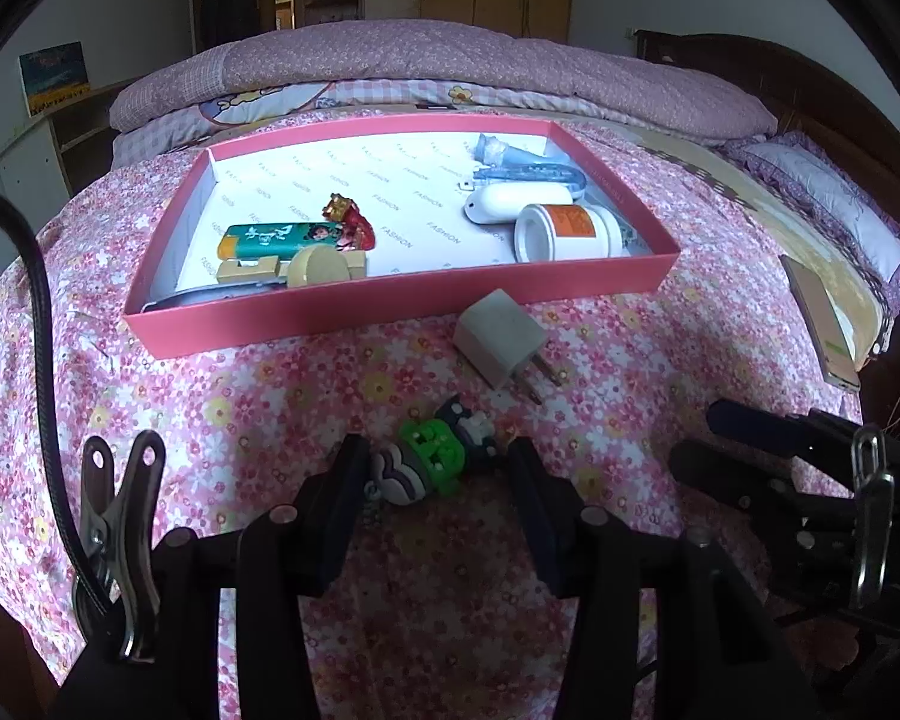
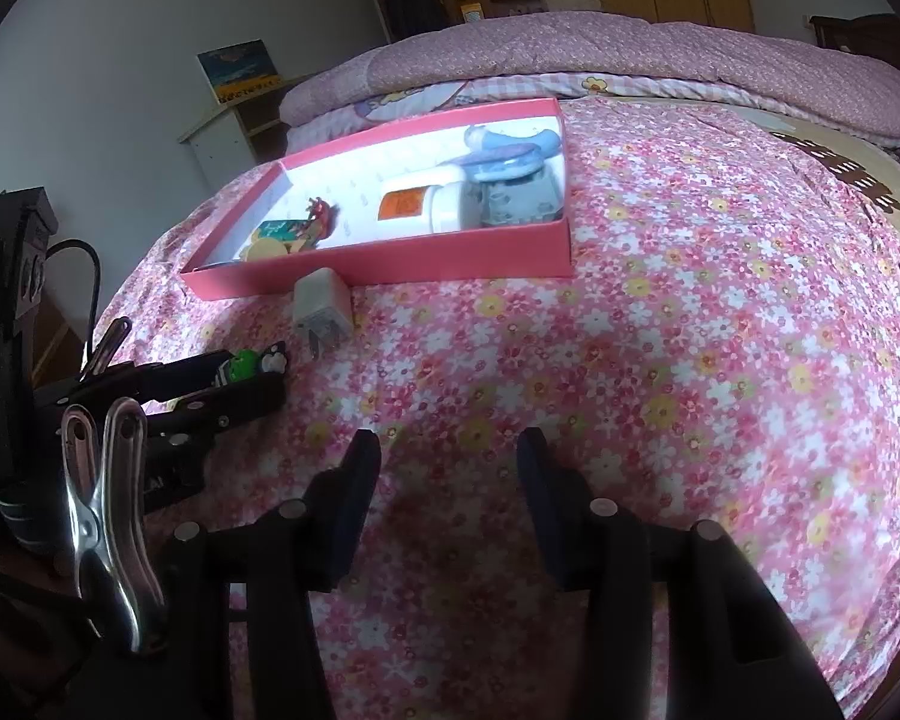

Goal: Organize rigid objects
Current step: 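Move the left tool to the green toy figure while the right tool approaches the white plug charger, then grasp the green toy figure with the left tool while the right tool grasps the white charger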

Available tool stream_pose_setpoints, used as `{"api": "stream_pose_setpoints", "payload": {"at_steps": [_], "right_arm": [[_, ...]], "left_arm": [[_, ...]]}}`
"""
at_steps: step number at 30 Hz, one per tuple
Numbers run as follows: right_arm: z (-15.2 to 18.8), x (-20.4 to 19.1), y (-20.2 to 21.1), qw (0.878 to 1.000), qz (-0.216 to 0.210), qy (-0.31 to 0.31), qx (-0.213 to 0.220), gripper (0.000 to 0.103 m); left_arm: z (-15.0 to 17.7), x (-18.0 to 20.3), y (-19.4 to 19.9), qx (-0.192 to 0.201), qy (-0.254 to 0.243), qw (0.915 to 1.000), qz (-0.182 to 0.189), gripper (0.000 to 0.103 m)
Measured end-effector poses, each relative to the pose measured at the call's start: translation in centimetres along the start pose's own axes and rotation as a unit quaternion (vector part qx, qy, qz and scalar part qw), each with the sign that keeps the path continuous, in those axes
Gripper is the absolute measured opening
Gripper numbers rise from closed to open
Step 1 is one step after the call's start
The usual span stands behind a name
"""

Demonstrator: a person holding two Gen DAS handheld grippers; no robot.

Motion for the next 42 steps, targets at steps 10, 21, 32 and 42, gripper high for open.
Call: {"api": "stream_pose_setpoints", "payload": {"at_steps": [10, 21, 32, 42], "right_arm": [[0.0, -0.2, -0.2, 1.0, 0.01, 0.011, -0.004, 0.049], [-1.3, -3.0, -1.4, 0.999, -0.009, 0.039, -0.013, 0.049], [-3.2, -6.7, -4.7, 0.996, -0.019, 0.085, -0.021, 0.049], [-3.4, -7.4, -6.7, 0.996, -0.009, 0.085, -0.029, 0.035]], "left_arm": [[-0.4, -3.4, 1.2, 0.011, 0.035, 0.9988, -0.032, 0.051], [1.0, -7.5, 1.0, 0.011, 0.069, 0.9951, -0.07, 0.05], [1.1, -7.2, 1.1, 0.021, 0.058, 0.9958, -0.067, 0.05], [1.0, -7.2, 1.2, 0.024, 0.067, 0.9955, -0.062, 0.05]]}}
Point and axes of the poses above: each gripper's, at about its wrist camera, not at the fingertips, and y roughly against the way its jaws point, x to its right, z to its underside, the point moved 8 cm from there along -y, roughly the way its jaws point, and after that the axes turned 10 degrees about x, right-handed, at the moved point
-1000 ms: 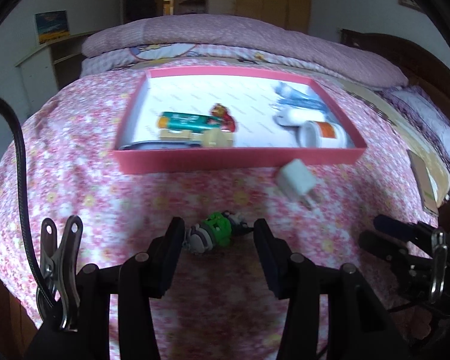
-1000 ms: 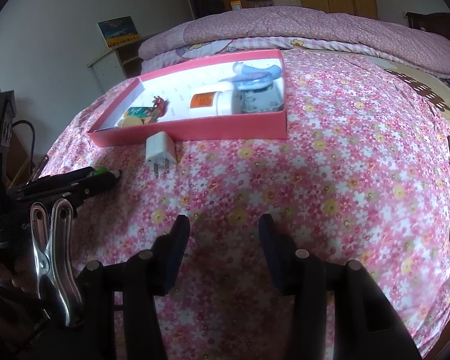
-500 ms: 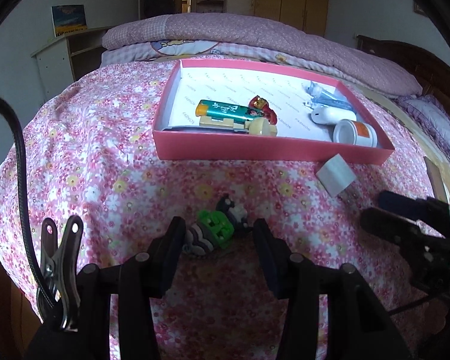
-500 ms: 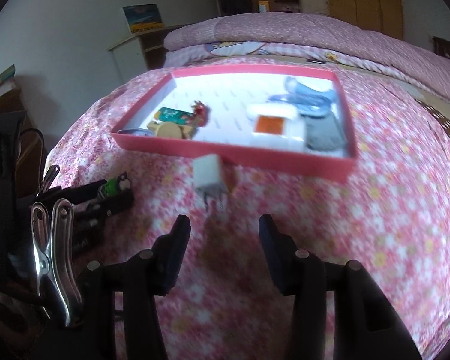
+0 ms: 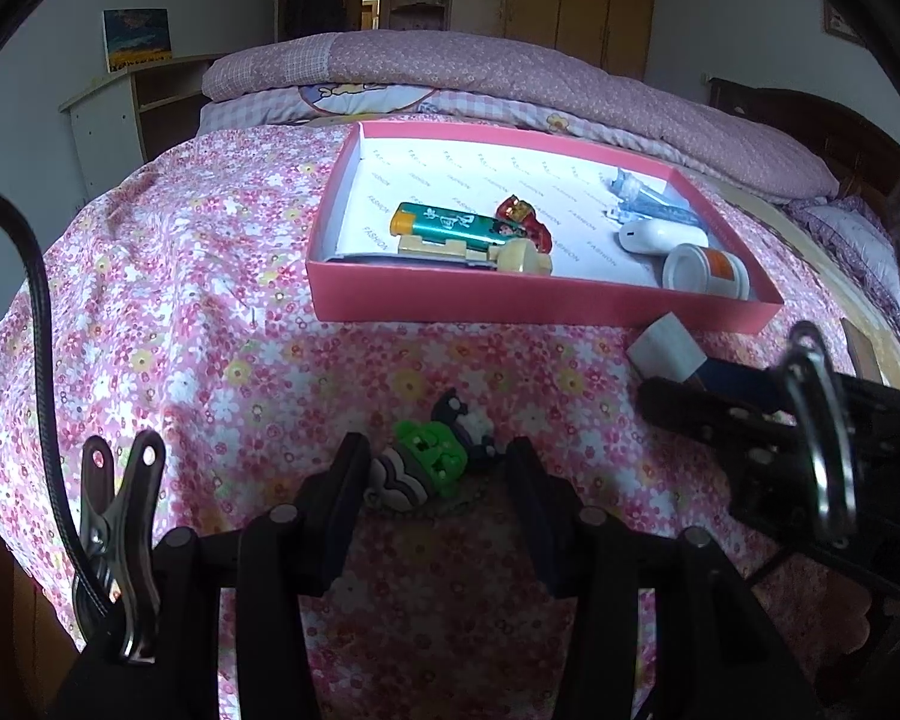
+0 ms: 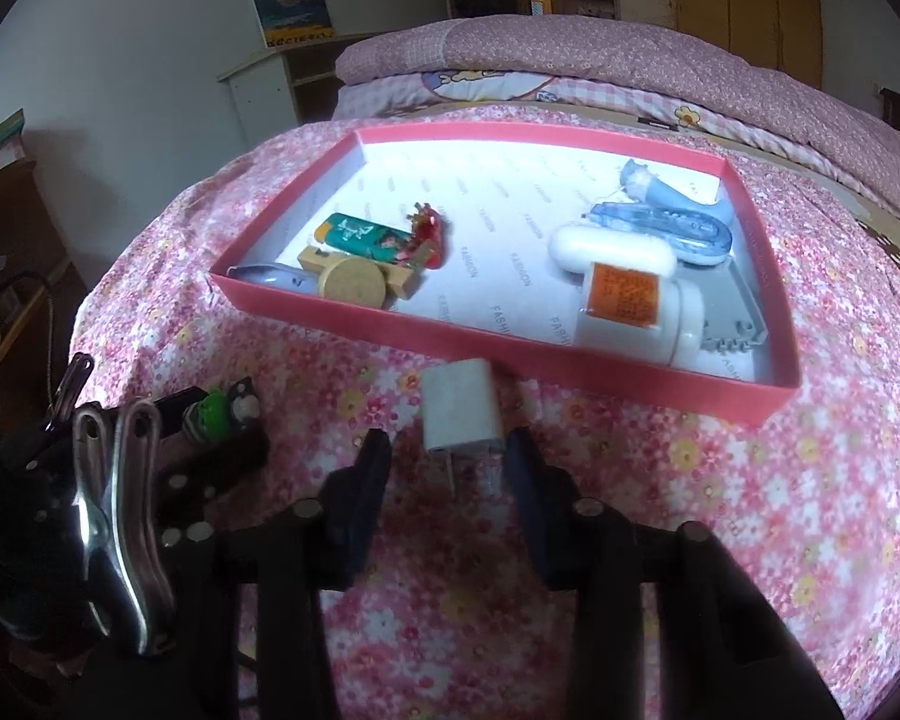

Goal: Organize rigid objects
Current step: 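Grasp the green toy figure with the left tool while the right tool grasps the white charger, then carry the green toy into the box with the left tool while the right tool carries the charger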

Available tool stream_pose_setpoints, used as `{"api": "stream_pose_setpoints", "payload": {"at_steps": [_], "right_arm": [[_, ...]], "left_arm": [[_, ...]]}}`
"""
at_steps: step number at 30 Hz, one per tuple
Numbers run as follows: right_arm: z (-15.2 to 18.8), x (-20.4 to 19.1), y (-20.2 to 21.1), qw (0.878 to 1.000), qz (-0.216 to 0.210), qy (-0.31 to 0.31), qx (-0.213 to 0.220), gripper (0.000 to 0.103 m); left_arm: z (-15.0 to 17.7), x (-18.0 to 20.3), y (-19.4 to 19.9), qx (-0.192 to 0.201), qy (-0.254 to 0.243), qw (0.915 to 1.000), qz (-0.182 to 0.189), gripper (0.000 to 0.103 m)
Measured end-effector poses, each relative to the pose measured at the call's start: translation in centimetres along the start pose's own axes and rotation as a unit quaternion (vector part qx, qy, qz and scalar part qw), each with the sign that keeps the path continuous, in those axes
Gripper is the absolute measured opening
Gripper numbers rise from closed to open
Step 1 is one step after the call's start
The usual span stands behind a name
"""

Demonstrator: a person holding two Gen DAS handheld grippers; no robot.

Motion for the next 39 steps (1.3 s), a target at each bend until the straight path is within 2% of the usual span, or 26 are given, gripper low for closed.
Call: {"api": "stream_pose_setpoints", "payload": {"at_steps": [2, 21, 39], "right_arm": [[0.0, 0.1, -0.1, 1.0, 0.005, -0.001, 0.0, 0.027], [0.7, 0.6, 2.3, 0.999, -0.016, -0.03, 0.013, 0.027], [-1.4, 0.7, 4.0, 0.998, -0.036, -0.043, 0.037, 0.027]], "left_arm": [[0.0, 0.0, 0.0, 0.001, 0.001, 1.0, 0.001, 0.05], [-0.8, 0.0, 1.2, 0.004, 0.02, 0.9998, 0.008, 0.049], [-5.8, 0.5, 0.8, 0.029, 0.018, 0.9993, 0.018, 0.047]]}}
Point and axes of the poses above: each gripper's, at about its wrist camera, not at the fingertips, and y roughly against the way its jaws point, x to its right, z to its underside, the point moved 8 cm from there along -y, roughly the way its jaws point, and after that the axes turned 10 degrees about x, right-handed, at the moved point
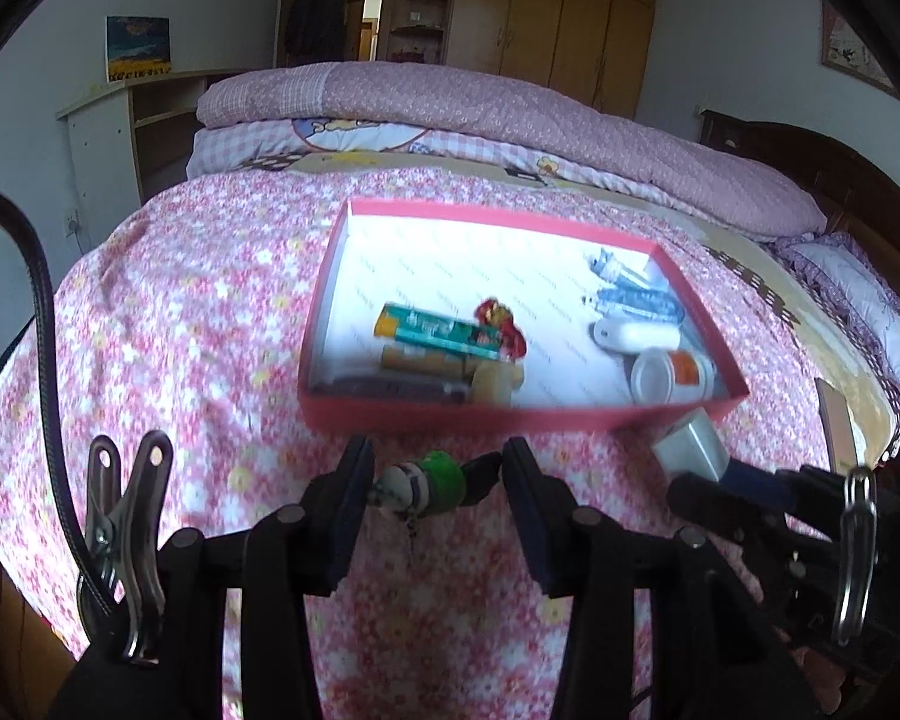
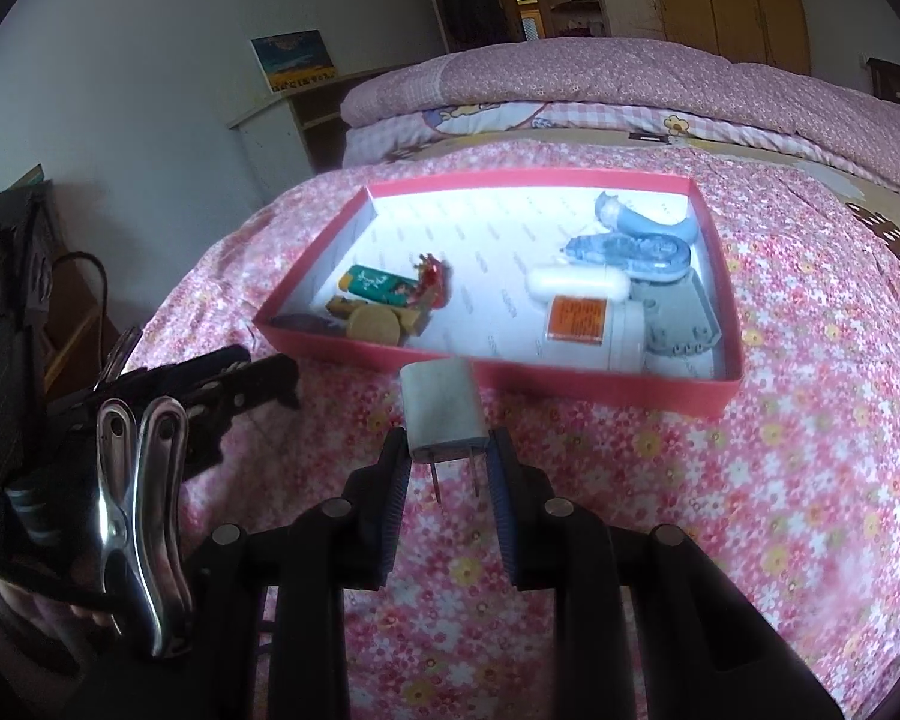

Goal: Organize rigid objects
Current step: 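Carry the green toy into the box with the left tool while the right tool carries the charger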

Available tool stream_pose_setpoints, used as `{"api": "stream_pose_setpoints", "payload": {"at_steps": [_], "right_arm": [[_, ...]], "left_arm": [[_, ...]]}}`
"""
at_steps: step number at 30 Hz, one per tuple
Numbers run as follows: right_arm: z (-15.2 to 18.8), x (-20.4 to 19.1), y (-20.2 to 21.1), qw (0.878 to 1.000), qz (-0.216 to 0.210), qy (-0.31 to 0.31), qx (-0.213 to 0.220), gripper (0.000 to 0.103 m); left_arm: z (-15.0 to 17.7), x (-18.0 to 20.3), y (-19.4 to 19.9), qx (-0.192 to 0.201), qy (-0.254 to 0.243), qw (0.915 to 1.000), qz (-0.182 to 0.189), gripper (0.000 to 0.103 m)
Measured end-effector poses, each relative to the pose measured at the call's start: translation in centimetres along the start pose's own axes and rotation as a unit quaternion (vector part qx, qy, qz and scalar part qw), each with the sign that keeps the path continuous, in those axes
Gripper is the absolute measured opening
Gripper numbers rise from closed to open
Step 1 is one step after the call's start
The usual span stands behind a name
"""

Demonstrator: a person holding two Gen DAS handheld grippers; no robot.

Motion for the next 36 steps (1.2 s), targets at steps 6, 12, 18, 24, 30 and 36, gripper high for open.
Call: {"api": "stream_pose_setpoints", "payload": {"at_steps": [6, 12, 18, 24, 30, 36], "right_arm": [[-1.2, 0.2, 0.1, 1.0, 0.0, 0.001, 0.006, 0.027], [-2.6, 0.4, -0.3, 1.0, 0.001, 0.01, 0.007, 0.027], [-3.9, 1.0, -1.2, 1.0, 0.003, 0.009, 0.008, 0.027], [-4.7, 1.4, -2.4, 1.0, 0.0, 0.001, 0.008, 0.027], [-4.9, 1.6, -3.2, 1.0, -0.002, -0.002, 0.005, 0.027], [-4.8, 1.9, -3.5, 1.0, -0.002, -0.006, 0.002, 0.027]], "left_arm": [[-2.8, 0.3, -1.0, 0.017, -0.005, 0.9998, 0.005, 0.047], [-5.2, 0.6, -3.2, 0.021, -0.013, 0.9997, 0.009, 0.047], [-6.8, 0.7, -5.8, 0.019, -0.016, 0.9997, 0.006, 0.047], [-7.7, 0.4, -8.9, 0.007, -0.014, 0.9999, 0.001, 0.047], [-7.7, -0.2, -11.0, -0.003, -0.011, 0.9999, -0.006, 0.047], [-7.5, -0.6, -12.0, -0.004, -0.004, 0.9999, -0.01, 0.047]]}}
Point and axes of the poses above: each gripper's, at about its wrist camera, not at the fingertips, and y roughly against the way its jaws point, x to its right, z to its underside, the point moved 8 cm from there along -y, roughly the way its jaws point, and after that the axes turned 10 degrees about x, right-handed, at the moved point
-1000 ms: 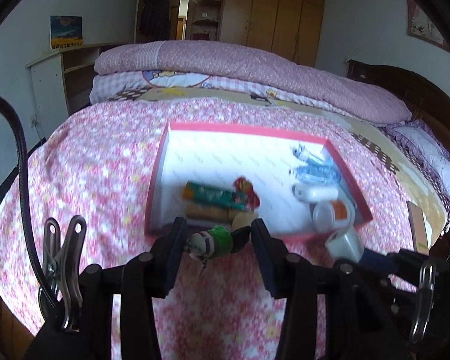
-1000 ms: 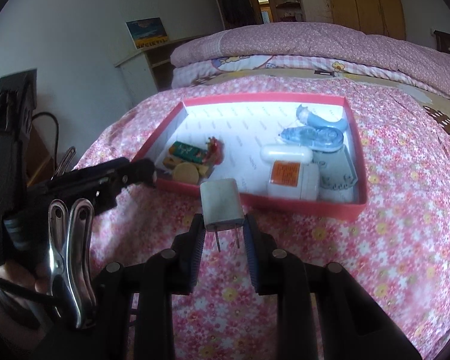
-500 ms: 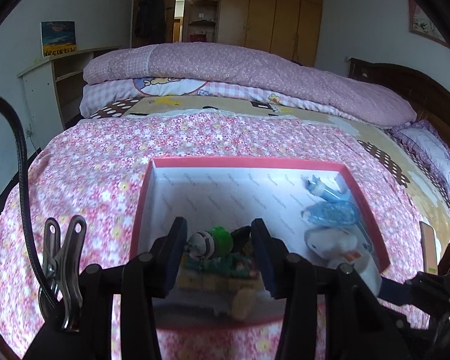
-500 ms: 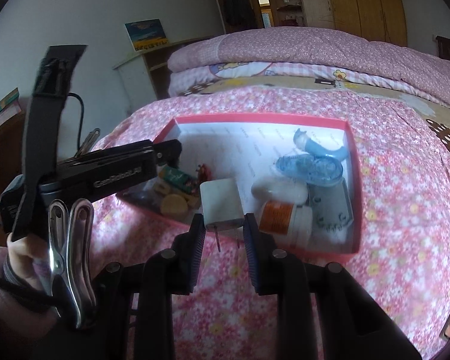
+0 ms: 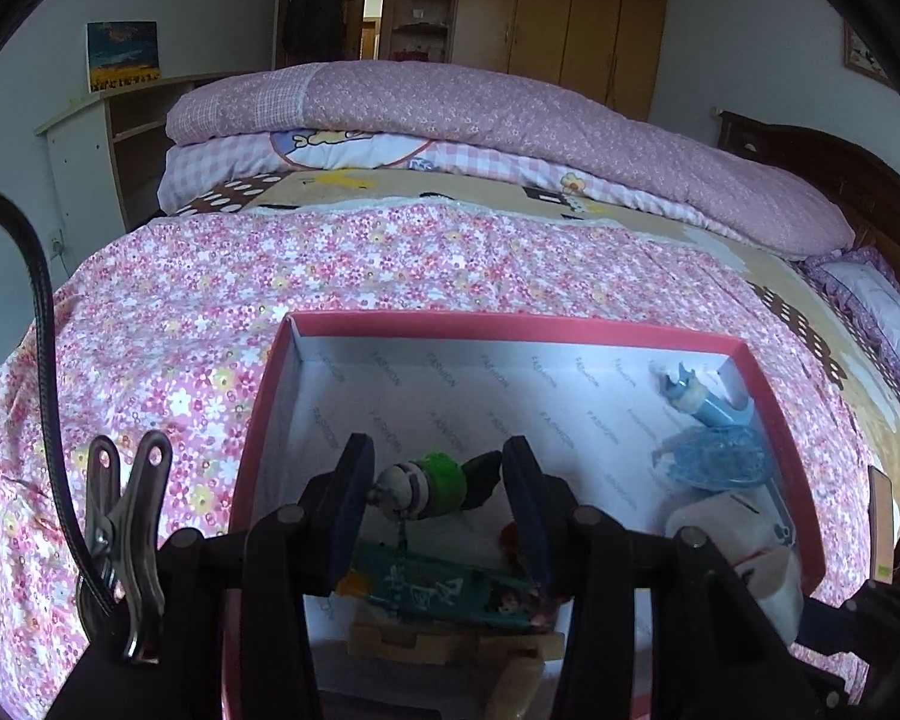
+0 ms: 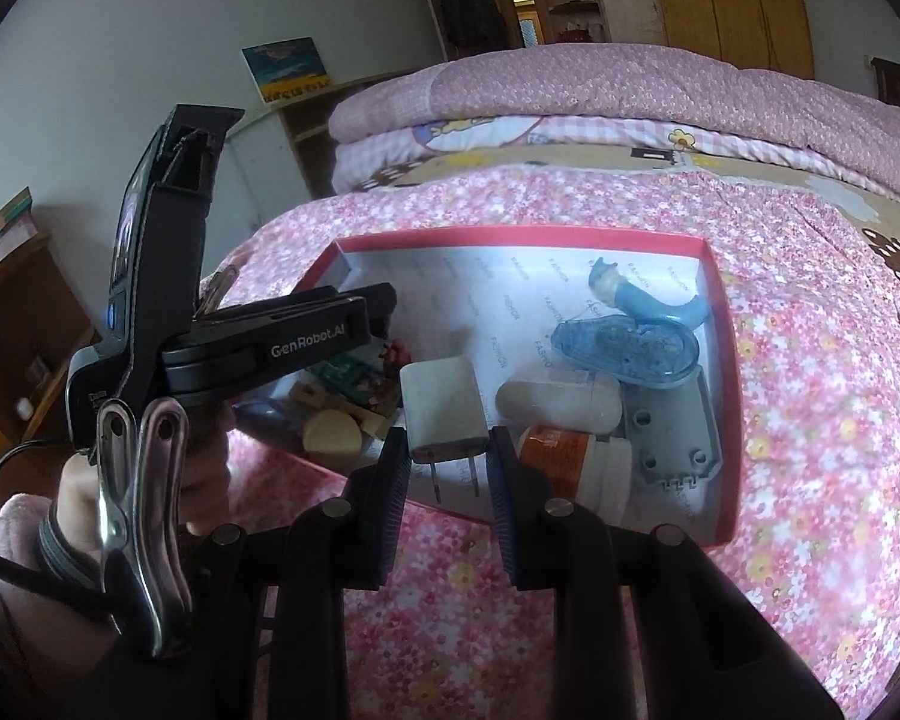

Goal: Organize rigid objects
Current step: 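Carry the green toy into the box with the left tool while the right tool carries the charger, then lower and release the green toy with the left tool while the right tool releases the charger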

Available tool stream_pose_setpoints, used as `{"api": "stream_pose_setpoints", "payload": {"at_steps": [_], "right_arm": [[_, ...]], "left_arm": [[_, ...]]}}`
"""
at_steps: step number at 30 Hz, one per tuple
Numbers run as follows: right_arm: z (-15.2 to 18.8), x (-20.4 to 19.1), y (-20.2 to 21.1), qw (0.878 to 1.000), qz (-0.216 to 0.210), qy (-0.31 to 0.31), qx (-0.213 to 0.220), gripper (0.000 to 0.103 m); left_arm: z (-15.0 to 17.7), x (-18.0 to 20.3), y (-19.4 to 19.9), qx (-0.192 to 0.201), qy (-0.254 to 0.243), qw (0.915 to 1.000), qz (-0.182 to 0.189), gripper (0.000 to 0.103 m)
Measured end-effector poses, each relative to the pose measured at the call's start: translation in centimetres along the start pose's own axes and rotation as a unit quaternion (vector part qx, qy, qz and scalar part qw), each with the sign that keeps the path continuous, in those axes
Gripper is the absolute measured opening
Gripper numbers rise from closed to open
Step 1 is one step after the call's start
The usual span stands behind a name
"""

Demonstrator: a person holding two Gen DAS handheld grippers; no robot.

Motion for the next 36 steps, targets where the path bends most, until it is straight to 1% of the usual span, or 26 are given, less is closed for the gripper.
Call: {"api": "stream_pose_setpoints", "payload": {"at_steps": [5, 10, 12, 13, 14, 19, 27, 32, 36], "right_arm": [[0.2, 0.1, -0.4, 1.0, 0.001, -0.005, -0.003, 0.027], [0.4, 0.1, -0.4, 1.0, 0.005, -0.007, -0.006, 0.027], [0.4, 0.1, -0.5, 1.0, 0.004, -0.007, -0.007, 0.027], [0.4, 0.1, -0.5, 1.0, 0.005, -0.007, -0.007, 0.027], [0.3, 0.1, -0.5, 1.0, 0.006, -0.006, -0.008, 0.027], [-0.2, 0.2, -0.8, 1.0, 0.006, -0.006, -0.005, 0.027], [-2.4, 0.3, -1.4, 1.0, 0.012, -0.001, 0.014, 0.027], [-4.1, 1.4, -2.3, 0.999, 0.03, 0.006, 0.02, 0.027], [-4.8, 2.7, -3.6, 0.999, 0.048, 0.003, 0.013, 0.027]], "left_arm": [[0.3, -0.3, -0.6, -0.01, 0.001, 0.9999, -0.013, 0.048], [1.0, -1.1, -1.3, -0.029, 0.026, 0.9992, -0.014, 0.061], [1.0, -1.2, -1.4, -0.024, 0.022, 0.9993, -0.018, 0.062], [1.0, -1.1, -1.4, -0.023, 0.019, 0.9994, -0.018, 0.066], [1.0, -1.0, -1.5, -0.023, 0.016, 0.9995, -0.016, 0.068], [1.3, -0.8, -1.5, -0.017, -0.004, 0.9996, -0.023, 0.069], [1.4, -0.8, -1.4, -0.013, -0.007, 0.9996, -0.025, 0.07], [1.4, -0.8, -1.4, -0.014, -0.007, 0.9995, -0.028, 0.07], [1.4, -0.8, -1.4, -0.013, -0.008, 0.9995, -0.029, 0.07]]}}
Point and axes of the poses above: each gripper's, at about its wrist camera, not at the fingertips, and y roughly against the way its jaws point, x to its right, z to its underside, the point moved 8 cm from there along -y, roughly the way its jaws point, and after that the axes turned 10 degrees about x, right-handed, at the moved point
